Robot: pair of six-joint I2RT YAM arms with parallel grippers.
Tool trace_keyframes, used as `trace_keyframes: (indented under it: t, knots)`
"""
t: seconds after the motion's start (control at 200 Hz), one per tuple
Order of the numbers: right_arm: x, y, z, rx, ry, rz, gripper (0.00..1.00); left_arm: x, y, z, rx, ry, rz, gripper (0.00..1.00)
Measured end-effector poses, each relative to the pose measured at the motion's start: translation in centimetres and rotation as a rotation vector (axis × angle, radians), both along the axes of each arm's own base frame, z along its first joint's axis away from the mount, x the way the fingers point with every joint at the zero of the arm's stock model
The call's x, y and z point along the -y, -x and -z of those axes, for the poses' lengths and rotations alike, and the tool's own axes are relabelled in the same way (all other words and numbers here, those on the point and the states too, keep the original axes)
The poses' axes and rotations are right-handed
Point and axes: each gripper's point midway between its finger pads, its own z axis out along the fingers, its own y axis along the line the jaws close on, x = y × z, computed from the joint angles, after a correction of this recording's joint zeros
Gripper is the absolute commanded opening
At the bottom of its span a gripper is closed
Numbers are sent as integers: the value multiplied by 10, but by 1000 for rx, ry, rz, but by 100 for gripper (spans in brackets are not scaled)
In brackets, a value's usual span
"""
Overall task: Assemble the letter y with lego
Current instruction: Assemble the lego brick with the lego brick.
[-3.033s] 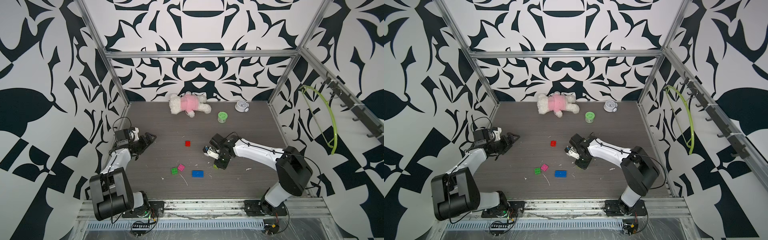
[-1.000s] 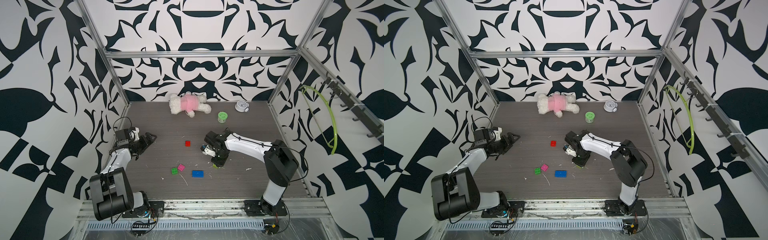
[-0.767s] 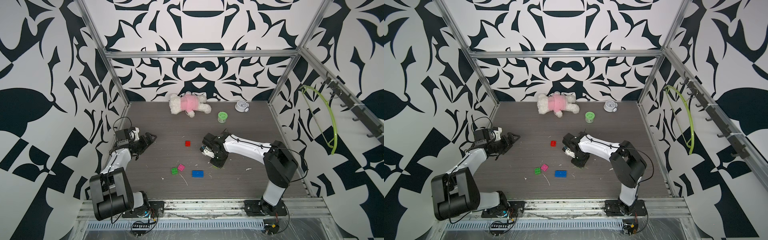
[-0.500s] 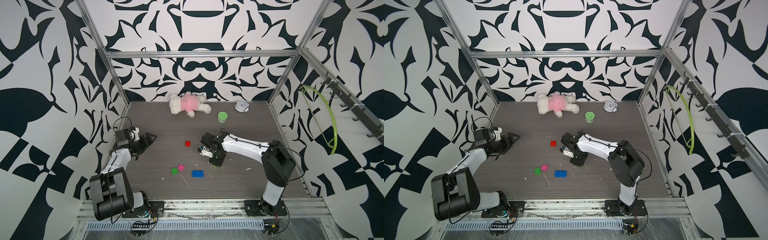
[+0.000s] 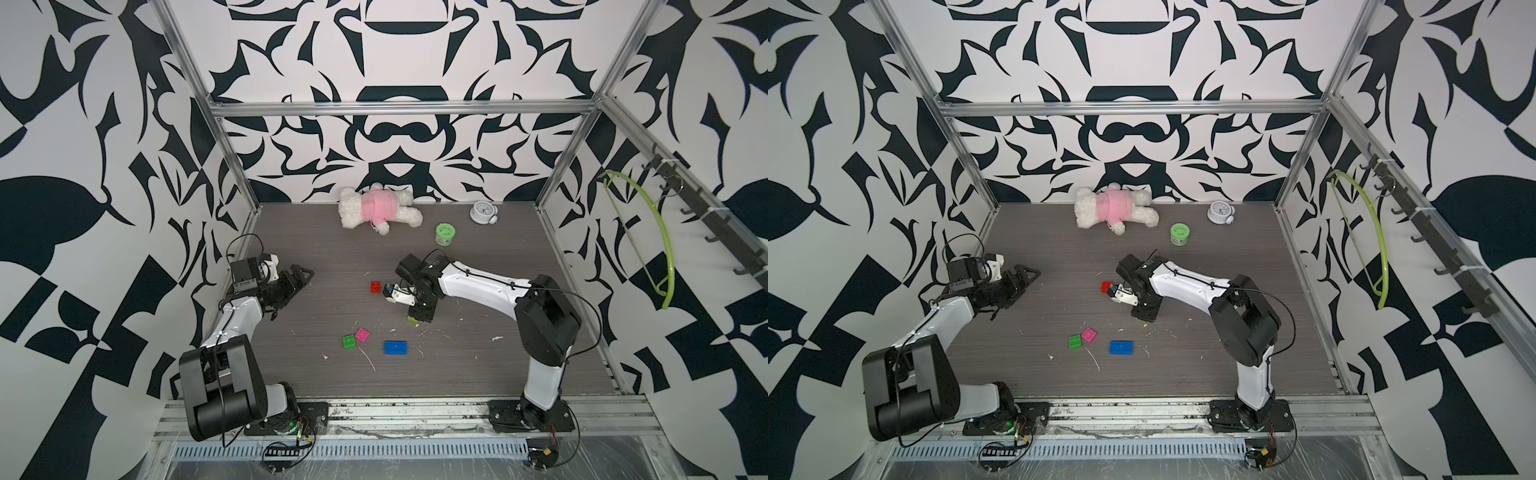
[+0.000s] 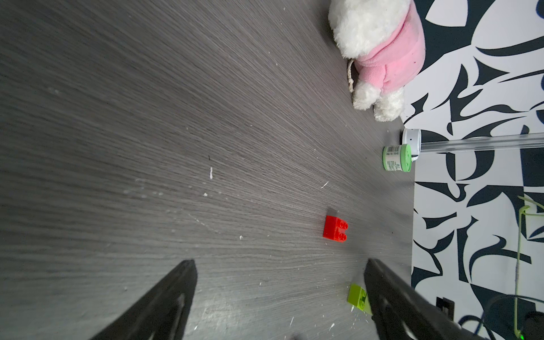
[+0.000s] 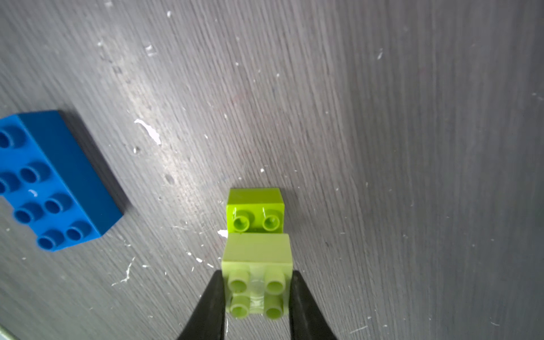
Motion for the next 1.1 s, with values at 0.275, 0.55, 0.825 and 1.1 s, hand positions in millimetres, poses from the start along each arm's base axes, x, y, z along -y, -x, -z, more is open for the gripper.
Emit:
trace_keyframes:
  t: [0.275,0.55,0.825,1.1]
  knots:
    - [9,-1,-1,3,41,-13,0,0,0,0,0,0,0,94]
    - [7,-2,0,-4,45,-14,0,0,0,0,0,0,0,94]
    - [5,-3,2,-20,58,-15,0,0,0,0,0,0,0,94]
    - [5,-3,2,-27,60,-15,0,0,0,0,0,1,1,94]
